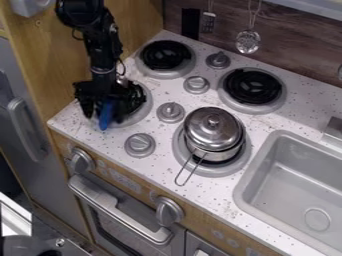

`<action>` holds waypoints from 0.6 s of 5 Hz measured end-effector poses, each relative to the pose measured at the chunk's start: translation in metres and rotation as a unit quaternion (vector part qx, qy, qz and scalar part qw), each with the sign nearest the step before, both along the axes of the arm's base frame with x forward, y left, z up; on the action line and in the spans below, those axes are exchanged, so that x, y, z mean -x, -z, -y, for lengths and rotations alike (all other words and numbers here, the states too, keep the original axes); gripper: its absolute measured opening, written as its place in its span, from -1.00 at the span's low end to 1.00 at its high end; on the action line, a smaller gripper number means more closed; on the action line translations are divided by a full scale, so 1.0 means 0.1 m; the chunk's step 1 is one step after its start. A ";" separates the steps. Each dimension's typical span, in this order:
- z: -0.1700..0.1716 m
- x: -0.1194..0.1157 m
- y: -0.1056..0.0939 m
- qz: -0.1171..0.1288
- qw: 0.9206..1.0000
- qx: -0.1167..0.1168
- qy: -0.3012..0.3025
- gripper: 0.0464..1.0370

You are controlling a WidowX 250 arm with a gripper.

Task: Moved the blue spoon to the center of the cooker to the left of the pot

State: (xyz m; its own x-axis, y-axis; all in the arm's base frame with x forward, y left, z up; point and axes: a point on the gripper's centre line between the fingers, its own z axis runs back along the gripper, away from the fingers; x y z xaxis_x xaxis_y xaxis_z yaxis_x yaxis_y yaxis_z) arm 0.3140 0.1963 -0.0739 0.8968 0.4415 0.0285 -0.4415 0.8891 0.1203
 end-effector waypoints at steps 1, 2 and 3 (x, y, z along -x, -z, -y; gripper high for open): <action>0.04 -0.04 0.06 -0.005 1.000 0.025 -0.005 0.85; 0.08 -0.08 0.07 -0.006 1.000 0.026 0.003 0.41; 0.14 -0.10 0.08 -0.004 1.000 0.029 0.003 -0.11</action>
